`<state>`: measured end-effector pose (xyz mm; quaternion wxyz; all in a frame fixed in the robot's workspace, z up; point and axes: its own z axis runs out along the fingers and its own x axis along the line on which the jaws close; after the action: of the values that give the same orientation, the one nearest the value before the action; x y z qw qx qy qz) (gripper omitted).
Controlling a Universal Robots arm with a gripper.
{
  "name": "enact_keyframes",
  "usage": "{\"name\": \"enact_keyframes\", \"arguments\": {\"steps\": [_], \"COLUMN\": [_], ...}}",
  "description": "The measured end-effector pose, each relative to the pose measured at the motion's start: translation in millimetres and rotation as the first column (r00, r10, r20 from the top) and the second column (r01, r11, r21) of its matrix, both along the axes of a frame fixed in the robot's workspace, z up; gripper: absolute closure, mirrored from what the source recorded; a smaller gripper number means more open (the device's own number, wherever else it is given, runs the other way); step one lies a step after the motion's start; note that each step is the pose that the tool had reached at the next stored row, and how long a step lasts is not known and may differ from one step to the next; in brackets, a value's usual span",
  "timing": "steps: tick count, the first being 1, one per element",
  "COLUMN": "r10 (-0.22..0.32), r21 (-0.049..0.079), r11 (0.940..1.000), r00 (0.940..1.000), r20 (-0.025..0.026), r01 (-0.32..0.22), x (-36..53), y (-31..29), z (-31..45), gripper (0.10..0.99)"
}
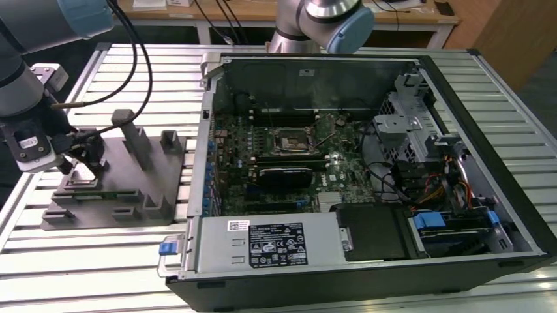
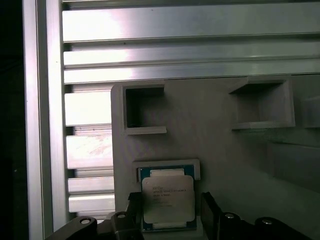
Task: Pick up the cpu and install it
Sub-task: 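Pick up the cpu and move it towards the insertion slot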
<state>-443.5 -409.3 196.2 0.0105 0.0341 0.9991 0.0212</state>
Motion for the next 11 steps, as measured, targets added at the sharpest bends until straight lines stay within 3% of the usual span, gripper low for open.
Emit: {"name": "enact_keyframes", "arguments": {"steps": [11], "r10": [0.001], "r21": [0.000], "r11": [1.0000], "r00": [1.0000], "r20": [0.0000], "r01": [-0.001], "x": [0.0], "y": [0.0], "z": [-2.5], "gripper": [0.498]}}
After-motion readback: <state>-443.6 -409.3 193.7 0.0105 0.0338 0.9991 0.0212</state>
